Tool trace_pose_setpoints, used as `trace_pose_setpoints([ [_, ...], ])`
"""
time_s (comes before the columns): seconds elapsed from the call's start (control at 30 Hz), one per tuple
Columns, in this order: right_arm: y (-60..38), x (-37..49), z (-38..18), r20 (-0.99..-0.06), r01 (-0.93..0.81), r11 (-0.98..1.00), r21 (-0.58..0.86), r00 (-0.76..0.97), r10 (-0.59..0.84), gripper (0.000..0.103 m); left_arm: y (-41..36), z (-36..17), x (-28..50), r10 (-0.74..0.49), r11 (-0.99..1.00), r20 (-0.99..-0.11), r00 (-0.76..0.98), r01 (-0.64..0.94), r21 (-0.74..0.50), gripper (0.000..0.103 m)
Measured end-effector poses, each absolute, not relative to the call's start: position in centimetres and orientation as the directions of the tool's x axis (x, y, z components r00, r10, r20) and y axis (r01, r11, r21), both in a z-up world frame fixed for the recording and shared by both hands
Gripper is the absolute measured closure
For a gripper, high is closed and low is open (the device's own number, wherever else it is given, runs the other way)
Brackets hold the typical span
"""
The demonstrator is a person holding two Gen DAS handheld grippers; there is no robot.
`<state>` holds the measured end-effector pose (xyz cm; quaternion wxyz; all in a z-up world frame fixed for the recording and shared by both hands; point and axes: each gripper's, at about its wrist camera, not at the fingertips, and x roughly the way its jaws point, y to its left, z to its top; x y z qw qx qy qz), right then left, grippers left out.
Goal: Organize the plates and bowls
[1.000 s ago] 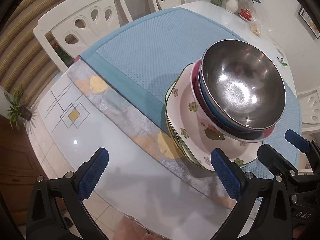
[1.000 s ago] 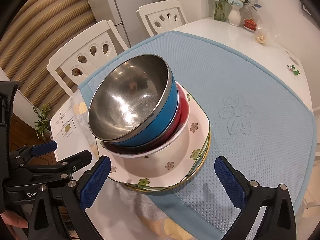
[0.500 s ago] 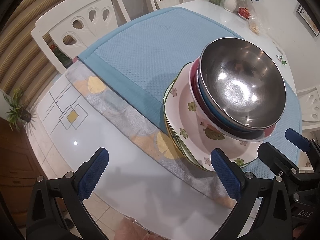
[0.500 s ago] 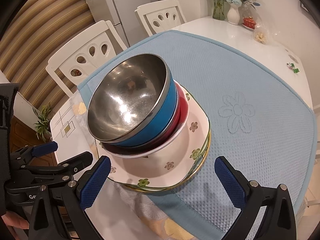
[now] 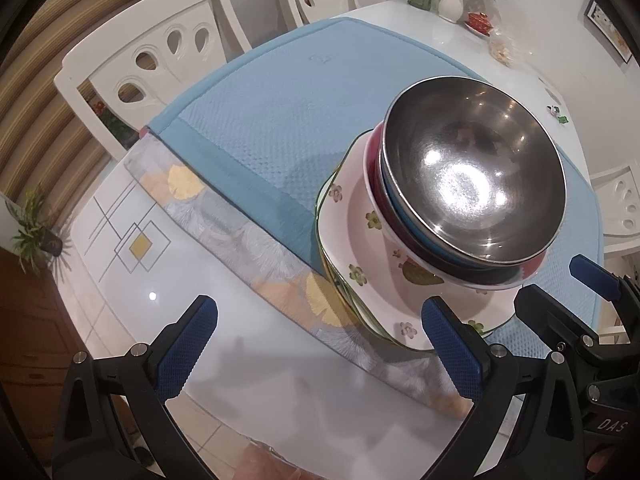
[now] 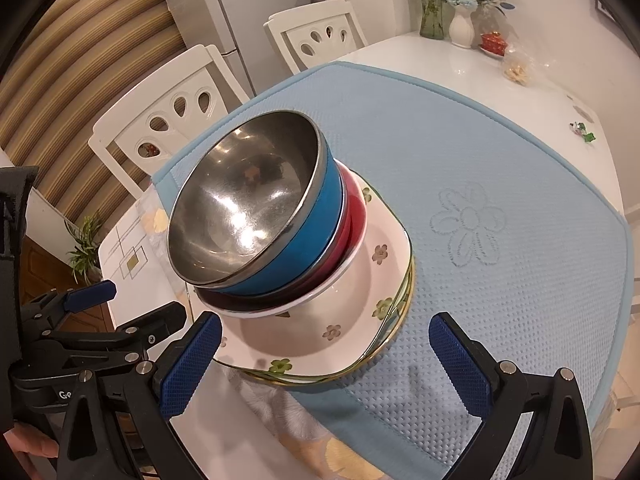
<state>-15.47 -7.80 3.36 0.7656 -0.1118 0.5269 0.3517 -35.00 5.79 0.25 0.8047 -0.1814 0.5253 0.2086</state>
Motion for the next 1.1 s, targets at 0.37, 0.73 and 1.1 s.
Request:
trace_pose_setpoints([
  [0.37, -8.12, -15.15, 3.33, -0.885, -0.644, 0.737, 0.205, 0.200, 0.421, 0.000, 5.41, 0.34, -34.54, 0.145, 0.854, -0.920, 0.365, -0.515, -0.070, 0.001],
  [0.73, -8.23, -14.99, 3.21, -0.887, -0.638, 0.741, 0.209, 0.196, 0.419, 0.000, 5.65, 0.14, -34.22, 0.141, 0.850, -0.922, 0.360, -0.521, -0.073, 0.001],
  [1.1, -8.11, -14.84, 2.95, -0.894, -0.636, 0.743, 0.209, 0.184, 0.409, 0.000, 5.90, -0.11, -34.10, 0.136, 0.848, -0.926, 0.353, -0.524, -0.075, 0.001],
])
